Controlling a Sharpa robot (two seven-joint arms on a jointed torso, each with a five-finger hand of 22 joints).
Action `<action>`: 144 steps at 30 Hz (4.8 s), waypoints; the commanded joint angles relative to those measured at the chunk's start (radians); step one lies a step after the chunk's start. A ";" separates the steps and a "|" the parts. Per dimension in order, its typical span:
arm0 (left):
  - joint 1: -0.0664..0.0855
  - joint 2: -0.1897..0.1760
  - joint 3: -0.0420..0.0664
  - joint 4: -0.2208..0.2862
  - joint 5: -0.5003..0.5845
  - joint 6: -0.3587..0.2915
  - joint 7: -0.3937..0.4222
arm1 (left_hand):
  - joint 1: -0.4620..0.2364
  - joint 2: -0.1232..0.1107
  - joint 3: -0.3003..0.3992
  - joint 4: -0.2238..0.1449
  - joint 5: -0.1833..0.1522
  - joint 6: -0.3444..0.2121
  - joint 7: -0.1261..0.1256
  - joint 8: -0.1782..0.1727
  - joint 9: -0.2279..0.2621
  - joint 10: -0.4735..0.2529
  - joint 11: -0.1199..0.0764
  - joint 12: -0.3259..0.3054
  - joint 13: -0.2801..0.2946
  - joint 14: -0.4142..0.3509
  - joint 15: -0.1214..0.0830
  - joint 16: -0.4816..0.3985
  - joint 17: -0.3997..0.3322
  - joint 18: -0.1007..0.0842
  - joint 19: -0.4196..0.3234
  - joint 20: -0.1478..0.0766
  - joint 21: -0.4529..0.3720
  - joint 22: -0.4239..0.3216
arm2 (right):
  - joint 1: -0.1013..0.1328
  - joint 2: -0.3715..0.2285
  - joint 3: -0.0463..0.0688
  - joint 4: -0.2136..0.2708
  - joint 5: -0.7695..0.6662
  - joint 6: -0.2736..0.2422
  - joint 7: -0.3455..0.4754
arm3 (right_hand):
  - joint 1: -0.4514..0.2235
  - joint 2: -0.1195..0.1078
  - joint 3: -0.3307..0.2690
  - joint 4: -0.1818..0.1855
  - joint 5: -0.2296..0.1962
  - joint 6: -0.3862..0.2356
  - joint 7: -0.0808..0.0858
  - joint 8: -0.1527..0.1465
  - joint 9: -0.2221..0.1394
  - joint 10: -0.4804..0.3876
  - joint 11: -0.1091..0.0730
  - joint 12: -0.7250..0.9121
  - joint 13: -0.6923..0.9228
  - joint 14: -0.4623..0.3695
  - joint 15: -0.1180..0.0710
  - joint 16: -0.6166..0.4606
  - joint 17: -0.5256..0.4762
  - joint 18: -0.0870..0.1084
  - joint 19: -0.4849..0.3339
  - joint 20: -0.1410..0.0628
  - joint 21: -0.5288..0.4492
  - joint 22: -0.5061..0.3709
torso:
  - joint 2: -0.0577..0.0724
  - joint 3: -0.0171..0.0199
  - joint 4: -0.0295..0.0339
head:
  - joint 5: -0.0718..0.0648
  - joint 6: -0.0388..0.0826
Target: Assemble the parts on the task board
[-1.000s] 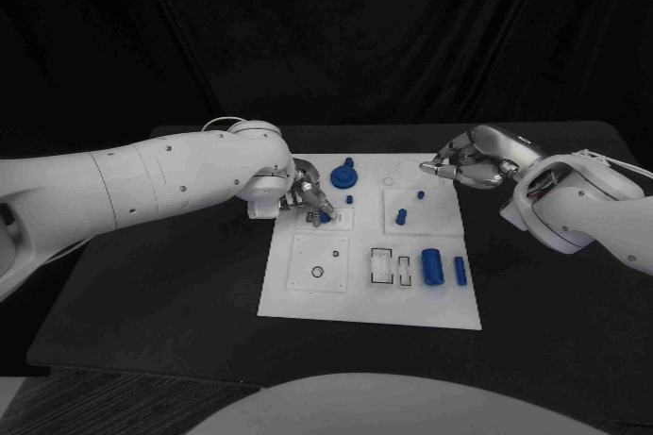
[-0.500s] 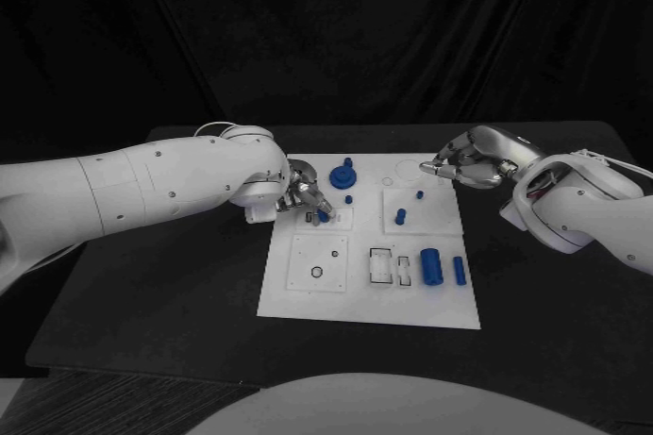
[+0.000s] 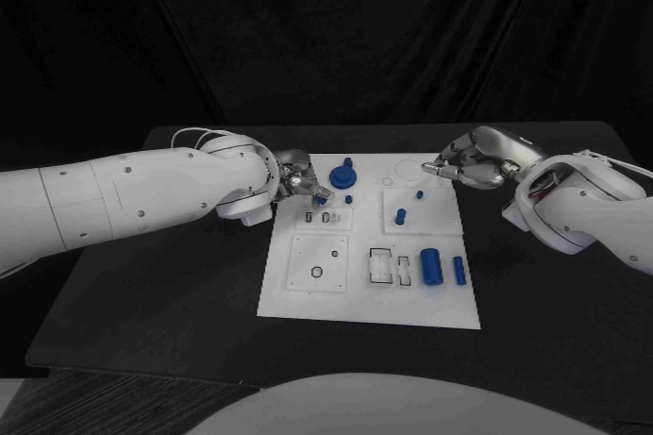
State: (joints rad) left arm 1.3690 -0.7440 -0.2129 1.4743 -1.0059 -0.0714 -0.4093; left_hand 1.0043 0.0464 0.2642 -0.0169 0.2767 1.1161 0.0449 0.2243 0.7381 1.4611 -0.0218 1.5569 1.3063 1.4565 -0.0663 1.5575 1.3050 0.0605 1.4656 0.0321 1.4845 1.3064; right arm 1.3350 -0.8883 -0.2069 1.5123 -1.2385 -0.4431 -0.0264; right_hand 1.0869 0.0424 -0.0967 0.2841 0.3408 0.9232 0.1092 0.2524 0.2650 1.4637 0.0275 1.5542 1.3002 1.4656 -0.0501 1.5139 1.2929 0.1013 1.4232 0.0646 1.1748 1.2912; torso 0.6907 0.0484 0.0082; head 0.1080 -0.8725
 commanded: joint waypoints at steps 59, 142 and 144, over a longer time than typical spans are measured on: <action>-0.088 -0.001 0.000 0.002 -0.100 -0.005 -0.023 | -0.046 -0.036 -0.056 0.184 -0.114 -0.031 -0.003 -0.020 0.041 0.110 -0.007 0.014 0.265 0.114 -0.013 0.013 0.266 -0.023 0.011 0.001 -0.024 0.157 | -0.013 -0.003 0.001 0.000 -0.001 0.004 -0.012 | 0.010 0.016 -0.034 0.004 0.021 -0.013 -0.001 -0.017 -0.005 0.107 0.003 0.017 0.271 0.078 0.011 -0.017 0.178 -0.011 -0.015 0.005 -0.033 0.156 | 0.000 -0.0009 0.0003 | 0.003 0.000; 0.195 0.212 0.002 -0.370 0.191 0.809 -0.057 | 0.198 0.076 -0.469 0.218 -0.105 -0.145 0.053 -0.135 -0.097 0.110 0.044 0.014 0.265 0.114 0.032 0.013 0.266 -0.021 0.012 0.043 -0.054 0.183 | -0.013 -0.004 0.001 0.016 -0.001 0.003 -0.023 | 0.013 0.016 -0.040 0.006 0.022 -0.012 -0.001 -0.017 -0.004 0.107 0.003 0.017 0.271 0.084 0.012 -0.001 0.200 -0.015 -0.008 0.005 -0.017 0.161 | 0.006 -0.0064 -0.0064 | -0.013 0.000; 0.193 0.220 0.002 -0.379 0.191 0.807 -0.049 | 0.201 0.079 -0.466 0.214 -0.100 -0.144 0.054 -0.137 -0.102 0.110 0.045 0.014 0.265 0.114 0.034 0.013 0.266 -0.021 0.012 0.045 -0.054 0.184 | -0.013 -0.003 0.001 0.016 -0.001 0.003 -0.022 | 0.013 0.016 -0.040 0.006 0.022 -0.012 -0.001 -0.017 -0.004 0.107 0.003 0.017 0.271 0.084 0.012 -0.001 0.200 -0.015 -0.008 0.005 -0.017 0.161 | 0.005 -0.0063 -0.0063 | -0.013 0.000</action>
State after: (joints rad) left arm 1.5632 -0.5283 -0.2121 1.1004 -0.8332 0.7138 -0.4943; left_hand 1.2263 0.1279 -0.1858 0.2012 0.1889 0.9667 0.0949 0.1005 0.6454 1.4610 0.0084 1.5685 1.3079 1.4567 -0.0440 1.5575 1.3050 0.0607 1.4619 0.0718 1.4311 1.3064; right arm 1.3229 -0.8916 -0.2068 1.5254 -1.2380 -0.4417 -0.0348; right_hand 1.0871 0.0425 -0.0968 0.2841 0.3409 0.9233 0.1093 0.2524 0.2651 1.4637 0.0276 1.5541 1.3003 1.4695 -0.0367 1.5140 1.2929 0.1012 1.4184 0.0695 1.1558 1.2912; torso 0.6957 0.0428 0.0020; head 0.0948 -0.8725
